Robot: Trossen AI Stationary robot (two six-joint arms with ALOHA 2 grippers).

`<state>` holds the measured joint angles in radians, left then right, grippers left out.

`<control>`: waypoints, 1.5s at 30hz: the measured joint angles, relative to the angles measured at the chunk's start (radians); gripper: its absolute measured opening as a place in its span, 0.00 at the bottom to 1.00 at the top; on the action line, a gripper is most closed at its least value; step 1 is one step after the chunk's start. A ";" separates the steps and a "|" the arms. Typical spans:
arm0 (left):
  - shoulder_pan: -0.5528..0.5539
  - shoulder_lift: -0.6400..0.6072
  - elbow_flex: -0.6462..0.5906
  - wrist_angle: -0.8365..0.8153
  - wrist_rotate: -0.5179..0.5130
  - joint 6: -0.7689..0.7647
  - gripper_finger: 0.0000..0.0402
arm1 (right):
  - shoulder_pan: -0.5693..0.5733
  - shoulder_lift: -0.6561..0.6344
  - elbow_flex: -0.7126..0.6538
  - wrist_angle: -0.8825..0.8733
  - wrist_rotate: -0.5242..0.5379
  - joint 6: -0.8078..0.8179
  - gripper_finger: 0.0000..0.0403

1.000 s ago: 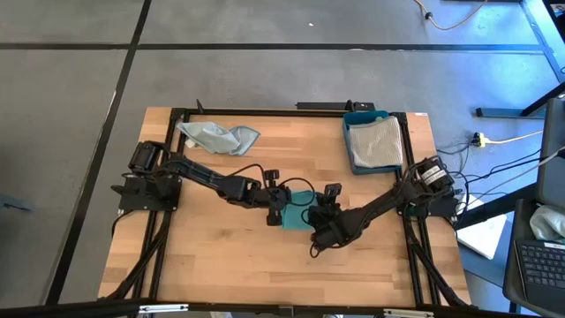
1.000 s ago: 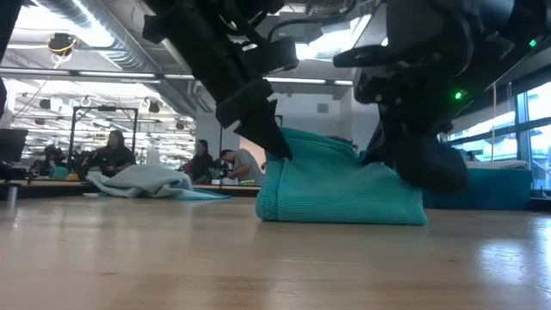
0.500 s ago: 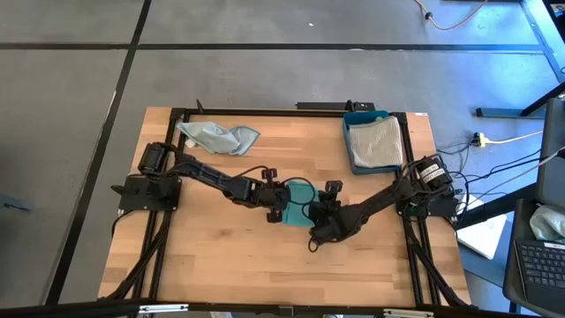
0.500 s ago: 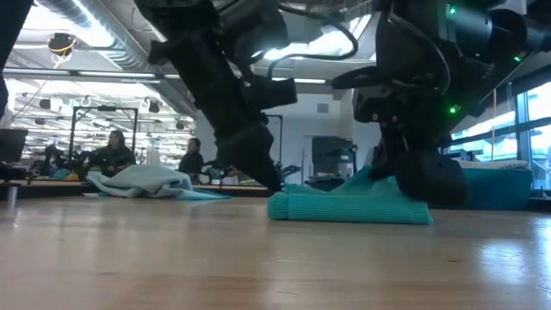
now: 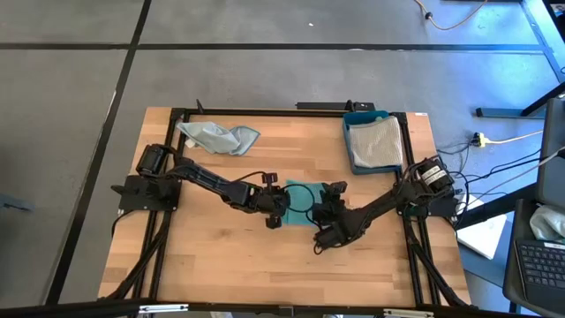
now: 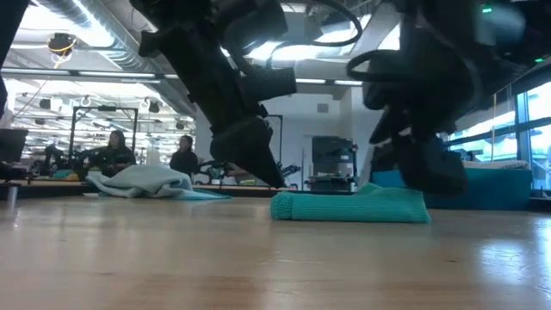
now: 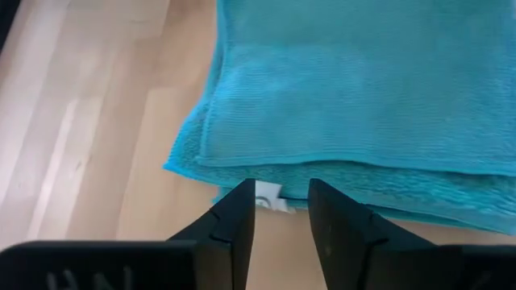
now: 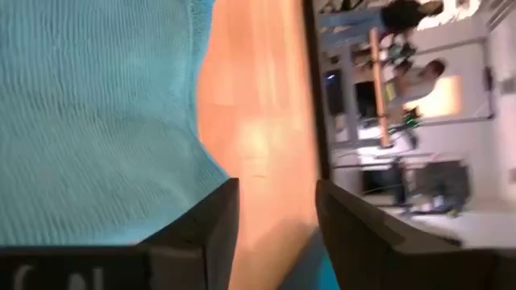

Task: Fold microfiber towels
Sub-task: Put the blue microfiber cloth into the blue bin

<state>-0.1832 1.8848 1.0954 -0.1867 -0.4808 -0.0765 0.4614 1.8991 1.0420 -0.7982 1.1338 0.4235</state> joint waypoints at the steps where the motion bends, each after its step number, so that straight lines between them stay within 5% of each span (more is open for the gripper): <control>1: -0.006 0.000 0.000 0.000 0.000 0.000 0.27 | 0.009 -0.005 0.000 -0.018 0.007 0.014 0.43; 7: -0.052 0.000 0.001 0.005 -0.002 0.001 0.27 | 0.079 -0.080 0.000 -0.071 -0.066 0.044 0.44; 13: -0.087 0.000 0.001 0.062 -0.001 0.072 0.27 | 0.115 -0.150 0.001 0.201 -0.606 -0.045 0.44; 15: -0.096 0.000 0.001 0.125 -0.002 0.112 0.27 | 0.130 -0.147 0.001 0.290 -0.667 -0.079 0.44; 21: -0.109 0.004 0.003 0.228 0.002 0.183 0.27 | 0.152 -0.088 0.002 0.352 -0.488 -0.185 0.45; 30: -0.132 0.025 0.002 0.239 0.149 0.181 0.28 | 0.114 0.010 0.003 0.367 -0.522 -0.219 0.50; 36: -0.196 0.027 0.002 0.288 0.010 0.352 0.34 | 0.113 0.004 0.001 0.370 -0.341 -0.223 0.62; 45: -0.158 0.116 0.002 0.329 0.022 0.327 0.49 | 0.075 0.009 0.000 0.376 -0.348 -0.224 0.68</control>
<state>-0.3410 2.0003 1.0977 0.1427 -0.4593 0.2506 0.5366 1.9083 1.0420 -0.4225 0.7859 0.1993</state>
